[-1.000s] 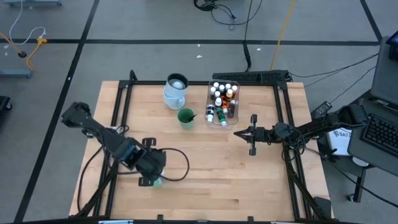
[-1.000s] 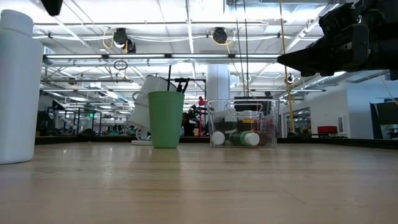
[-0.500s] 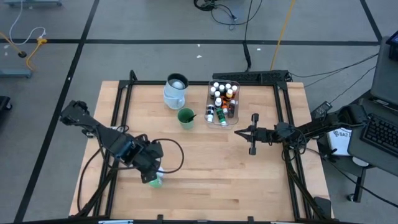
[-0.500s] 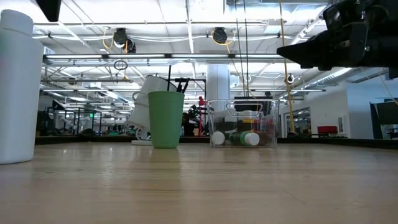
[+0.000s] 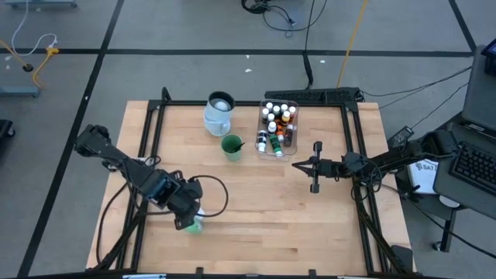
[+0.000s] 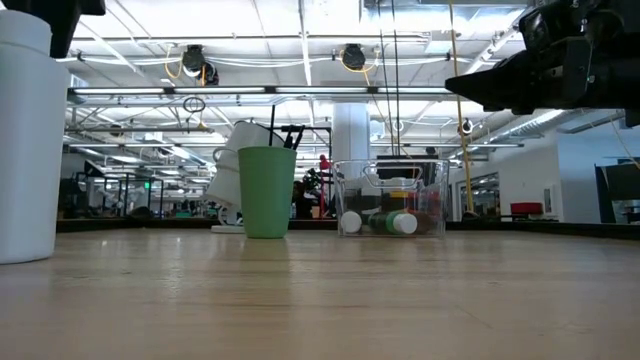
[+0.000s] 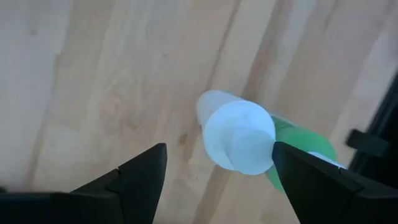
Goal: Pick & Place Paint Supplies
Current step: Put the large white paint bottle into the transparent bin
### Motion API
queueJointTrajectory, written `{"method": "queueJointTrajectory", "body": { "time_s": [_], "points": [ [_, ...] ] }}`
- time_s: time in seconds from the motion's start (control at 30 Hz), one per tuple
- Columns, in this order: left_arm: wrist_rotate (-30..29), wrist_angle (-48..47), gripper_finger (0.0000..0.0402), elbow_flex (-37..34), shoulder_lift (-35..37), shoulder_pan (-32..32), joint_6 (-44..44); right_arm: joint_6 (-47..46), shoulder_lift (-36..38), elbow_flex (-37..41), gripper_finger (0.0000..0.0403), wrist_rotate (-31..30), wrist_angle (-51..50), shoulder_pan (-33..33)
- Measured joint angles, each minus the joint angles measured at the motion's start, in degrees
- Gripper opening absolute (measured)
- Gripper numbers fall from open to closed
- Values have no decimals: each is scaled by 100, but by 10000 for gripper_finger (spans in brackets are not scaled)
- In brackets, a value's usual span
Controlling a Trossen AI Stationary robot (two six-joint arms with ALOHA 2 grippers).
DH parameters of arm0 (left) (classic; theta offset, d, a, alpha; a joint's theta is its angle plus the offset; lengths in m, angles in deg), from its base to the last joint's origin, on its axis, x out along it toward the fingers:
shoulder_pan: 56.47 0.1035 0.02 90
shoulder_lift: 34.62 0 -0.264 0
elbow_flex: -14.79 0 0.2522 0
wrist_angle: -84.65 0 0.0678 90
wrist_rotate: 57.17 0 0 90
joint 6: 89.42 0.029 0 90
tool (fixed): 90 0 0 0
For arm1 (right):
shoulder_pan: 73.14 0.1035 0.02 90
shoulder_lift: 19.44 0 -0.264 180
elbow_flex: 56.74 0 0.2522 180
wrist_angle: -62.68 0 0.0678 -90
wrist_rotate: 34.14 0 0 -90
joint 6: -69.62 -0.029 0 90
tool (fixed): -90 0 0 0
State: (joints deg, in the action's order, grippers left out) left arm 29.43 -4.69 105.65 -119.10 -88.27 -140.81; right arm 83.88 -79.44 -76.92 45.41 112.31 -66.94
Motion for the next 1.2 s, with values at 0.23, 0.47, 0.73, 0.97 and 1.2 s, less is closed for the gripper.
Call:
{"method": "queueJointTrajectory", "body": {
  "time_s": [0.23,0.47,0.73,0.97,1.2],
  "points": [
    [43,55,314,-15,-10,0,232,-2,0,0,2,1,1,0],
    [19,57,315,-17,-10,65,565,-4,0,0,2,2,-2,0],
    [233,-70,315,188,-6,279,1047,-4,-1,0,2,3,0,0],
    [598,-148,315,210,56,424,972,-4,0,0,2,3,-2,0],
    [476,-72,315,212,19,350,659,-2,0,0,2,3,1,0]
  ]
}}
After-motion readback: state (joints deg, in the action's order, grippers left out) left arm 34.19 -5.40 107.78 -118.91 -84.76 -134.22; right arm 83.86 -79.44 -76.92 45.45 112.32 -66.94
